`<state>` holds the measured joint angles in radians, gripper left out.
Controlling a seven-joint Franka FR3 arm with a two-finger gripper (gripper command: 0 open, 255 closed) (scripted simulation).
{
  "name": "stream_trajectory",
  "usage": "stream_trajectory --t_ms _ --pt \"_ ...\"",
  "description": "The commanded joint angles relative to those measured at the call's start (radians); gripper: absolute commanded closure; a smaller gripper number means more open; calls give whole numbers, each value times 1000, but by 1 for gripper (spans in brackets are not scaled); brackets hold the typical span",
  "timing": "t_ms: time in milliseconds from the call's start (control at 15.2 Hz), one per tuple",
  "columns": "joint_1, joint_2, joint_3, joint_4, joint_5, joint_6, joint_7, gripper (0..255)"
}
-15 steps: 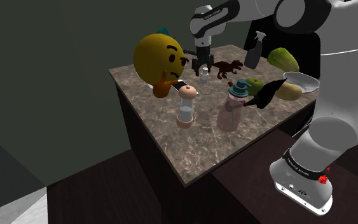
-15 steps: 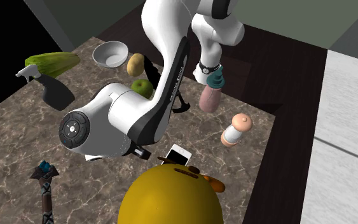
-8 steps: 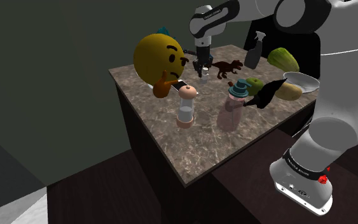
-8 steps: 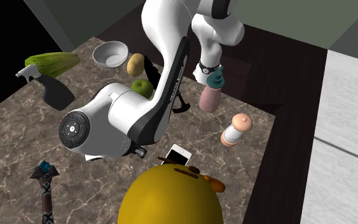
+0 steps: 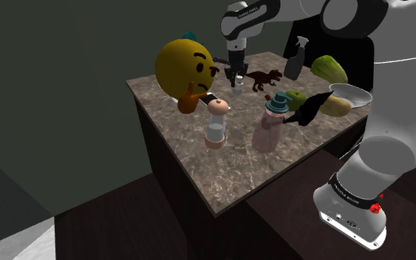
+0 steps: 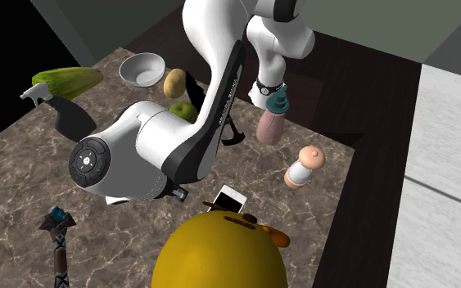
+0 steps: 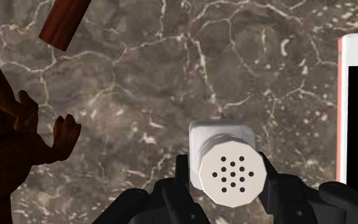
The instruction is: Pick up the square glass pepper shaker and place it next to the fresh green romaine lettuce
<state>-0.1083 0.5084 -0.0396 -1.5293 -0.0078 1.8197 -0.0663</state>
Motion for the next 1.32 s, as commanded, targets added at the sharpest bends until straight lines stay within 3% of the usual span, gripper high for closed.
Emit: stream_trajectory --t_ms 0,1254 --pt "0 -8 0 16 0 -24 0 255" --pt "0 -51 -1 207 -1 -258 -4 255"
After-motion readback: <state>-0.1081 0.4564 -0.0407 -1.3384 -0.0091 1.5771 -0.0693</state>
